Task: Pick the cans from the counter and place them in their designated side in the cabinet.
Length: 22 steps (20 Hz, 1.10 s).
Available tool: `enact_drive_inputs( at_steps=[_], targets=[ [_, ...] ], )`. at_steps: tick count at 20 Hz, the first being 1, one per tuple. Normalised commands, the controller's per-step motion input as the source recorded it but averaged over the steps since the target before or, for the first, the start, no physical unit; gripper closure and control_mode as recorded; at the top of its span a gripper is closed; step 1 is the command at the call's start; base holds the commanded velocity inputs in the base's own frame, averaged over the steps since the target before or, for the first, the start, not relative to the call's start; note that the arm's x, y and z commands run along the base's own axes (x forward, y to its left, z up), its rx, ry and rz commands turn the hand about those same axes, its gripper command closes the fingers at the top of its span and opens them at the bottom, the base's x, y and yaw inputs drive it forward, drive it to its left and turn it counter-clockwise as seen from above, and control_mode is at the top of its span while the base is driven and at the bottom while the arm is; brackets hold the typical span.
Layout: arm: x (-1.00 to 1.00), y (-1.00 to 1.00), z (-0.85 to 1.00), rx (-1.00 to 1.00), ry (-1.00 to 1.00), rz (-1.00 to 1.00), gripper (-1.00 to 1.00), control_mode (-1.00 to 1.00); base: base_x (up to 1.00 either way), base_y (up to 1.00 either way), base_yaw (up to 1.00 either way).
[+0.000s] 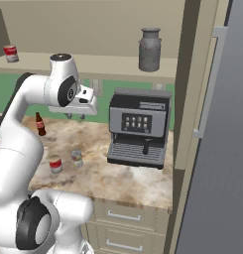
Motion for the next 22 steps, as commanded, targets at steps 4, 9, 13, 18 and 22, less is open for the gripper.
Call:
enact_drive_inputs(
  at_steps=[4,9,13,18,22],
  targets=[
    [-0.08,0.23,0.00,0.00,0.00,0.00,-1.00,-1.00,0.00,0.00,0.00],
    [-0.20,0.27,-0.01,-0.01,-0.07,0.00,-1.00,-1.00,0.00,0.00,0.00],
    [-0.18,0.45,-0.01,0.00,-0.06,0.00,-1.00,-1.00,0.00,0.00,0.00],
    [-0.17,0.49,-0.05,0.00,-0.08,0.00,-1.00,-1.00,0.00,0.00,0.00],
    [-0.07,0.42,-0.08,0.00,-0.05,0.00,-1.00,-1.00,0.00,0.00,0.00]
  ],
)
